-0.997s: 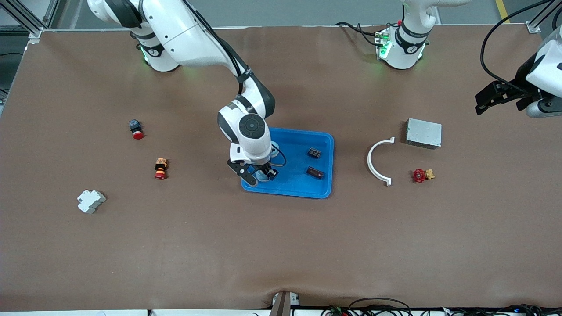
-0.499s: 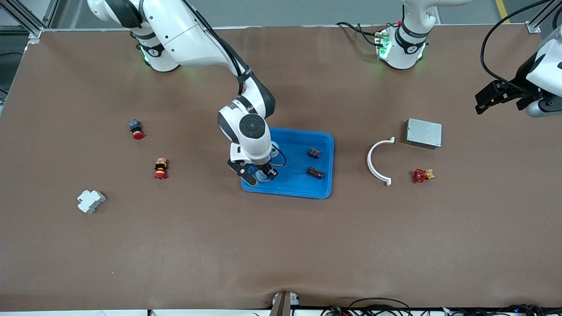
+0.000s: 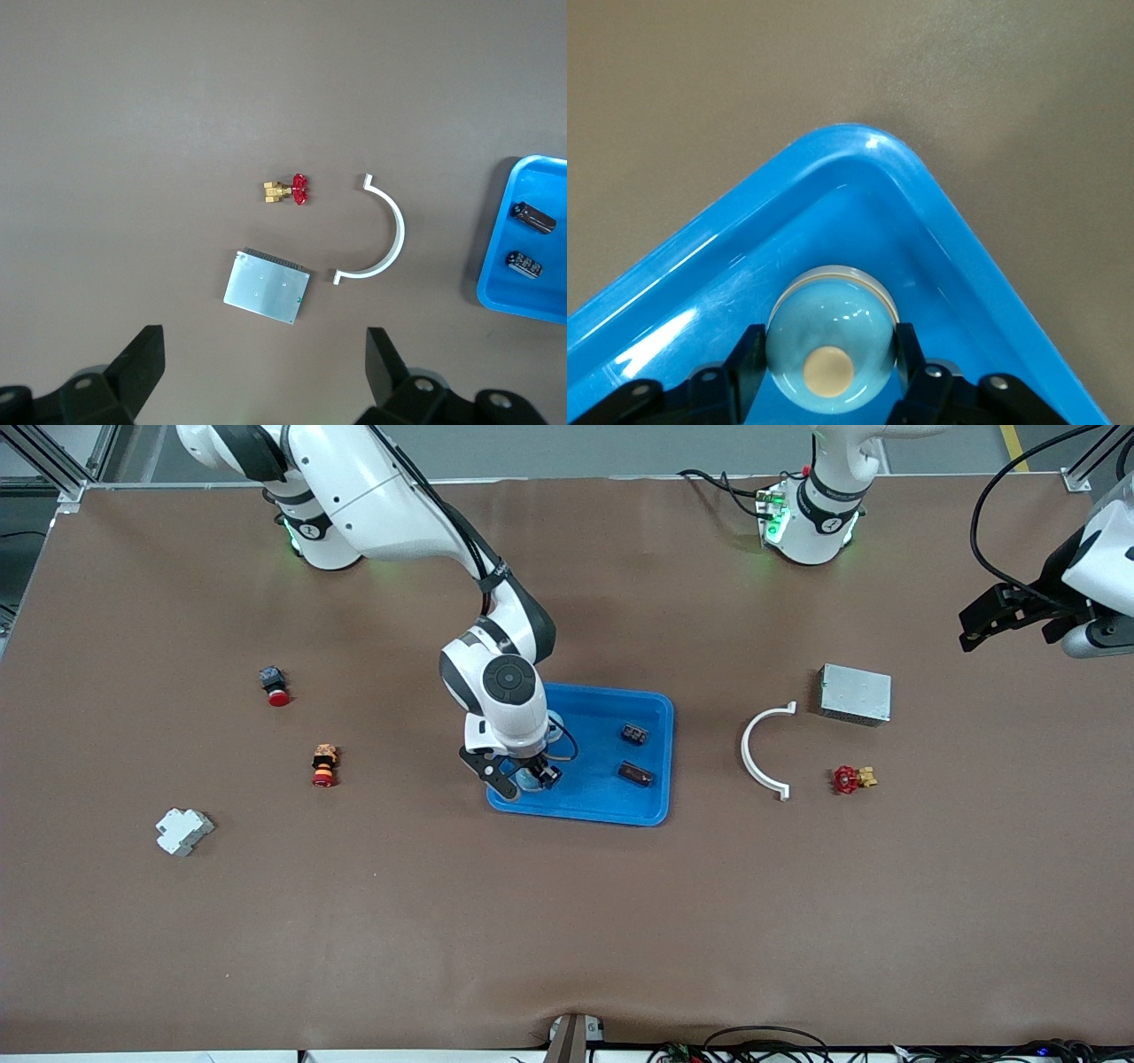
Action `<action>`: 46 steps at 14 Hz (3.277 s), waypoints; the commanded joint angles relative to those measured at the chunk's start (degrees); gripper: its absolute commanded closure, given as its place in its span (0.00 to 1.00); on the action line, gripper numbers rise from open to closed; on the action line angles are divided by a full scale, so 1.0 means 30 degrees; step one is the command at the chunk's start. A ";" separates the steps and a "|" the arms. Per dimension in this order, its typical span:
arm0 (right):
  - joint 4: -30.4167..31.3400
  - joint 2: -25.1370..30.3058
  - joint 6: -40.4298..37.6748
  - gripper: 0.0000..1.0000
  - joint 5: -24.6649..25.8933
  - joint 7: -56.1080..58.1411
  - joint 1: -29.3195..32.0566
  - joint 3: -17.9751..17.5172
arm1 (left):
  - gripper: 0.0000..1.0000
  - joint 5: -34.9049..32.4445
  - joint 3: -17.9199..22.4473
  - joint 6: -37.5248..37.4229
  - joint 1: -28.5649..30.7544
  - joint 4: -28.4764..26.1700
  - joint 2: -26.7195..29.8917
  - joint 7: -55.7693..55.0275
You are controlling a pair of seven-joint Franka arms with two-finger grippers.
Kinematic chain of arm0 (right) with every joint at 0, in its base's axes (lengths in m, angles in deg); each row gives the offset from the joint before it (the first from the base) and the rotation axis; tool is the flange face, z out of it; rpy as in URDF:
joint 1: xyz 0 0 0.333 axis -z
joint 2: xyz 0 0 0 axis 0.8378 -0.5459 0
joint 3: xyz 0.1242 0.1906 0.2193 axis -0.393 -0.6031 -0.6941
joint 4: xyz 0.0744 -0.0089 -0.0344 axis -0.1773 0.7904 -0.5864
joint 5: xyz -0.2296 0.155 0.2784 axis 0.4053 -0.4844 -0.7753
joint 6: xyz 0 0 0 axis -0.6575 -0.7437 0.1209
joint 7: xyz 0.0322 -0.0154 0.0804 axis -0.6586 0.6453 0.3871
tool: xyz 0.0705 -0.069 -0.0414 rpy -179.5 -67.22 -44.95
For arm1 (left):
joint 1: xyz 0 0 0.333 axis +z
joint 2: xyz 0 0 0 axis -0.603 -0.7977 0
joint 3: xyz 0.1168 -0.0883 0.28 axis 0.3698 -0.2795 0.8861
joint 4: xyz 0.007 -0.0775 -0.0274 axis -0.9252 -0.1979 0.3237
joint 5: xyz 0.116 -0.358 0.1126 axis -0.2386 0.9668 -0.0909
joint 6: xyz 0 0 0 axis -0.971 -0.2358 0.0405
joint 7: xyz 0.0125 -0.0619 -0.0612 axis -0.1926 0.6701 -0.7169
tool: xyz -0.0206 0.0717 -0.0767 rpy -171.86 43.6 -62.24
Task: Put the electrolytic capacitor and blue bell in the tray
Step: 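Lower the blue bell into the tray and open the right gripper, then lift the right gripper up and away from the tray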
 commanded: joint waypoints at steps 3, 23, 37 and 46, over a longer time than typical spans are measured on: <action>-0.0150 -0.0348 0.0501 0.00 0.1296 -0.1850 -0.0562 0.0206 | 0.00 0.0360 0.0217 -0.0159 -0.0135 -0.0338 0.0564 0.0237; -0.0853 0.0179 0.0208 0.00 0.2381 0.1221 0.2071 0.0235 | 0.00 0.0741 -0.0075 -0.0364 -0.0311 -0.0425 0.0652 0.0851; 0.0140 0.2548 -0.1491 0.00 0.2351 1.3225 0.7987 0.0235 | 0.00 0.0800 -0.0486 -0.0335 -0.0252 -0.0924 0.1179 0.0969; 0.2311 0.8814 -0.7222 0.00 0.2059 2.3395 1.1769 0.0118 | 0.00 0.0799 -0.0633 -0.0335 -0.0223 -0.0807 0.1092 0.0969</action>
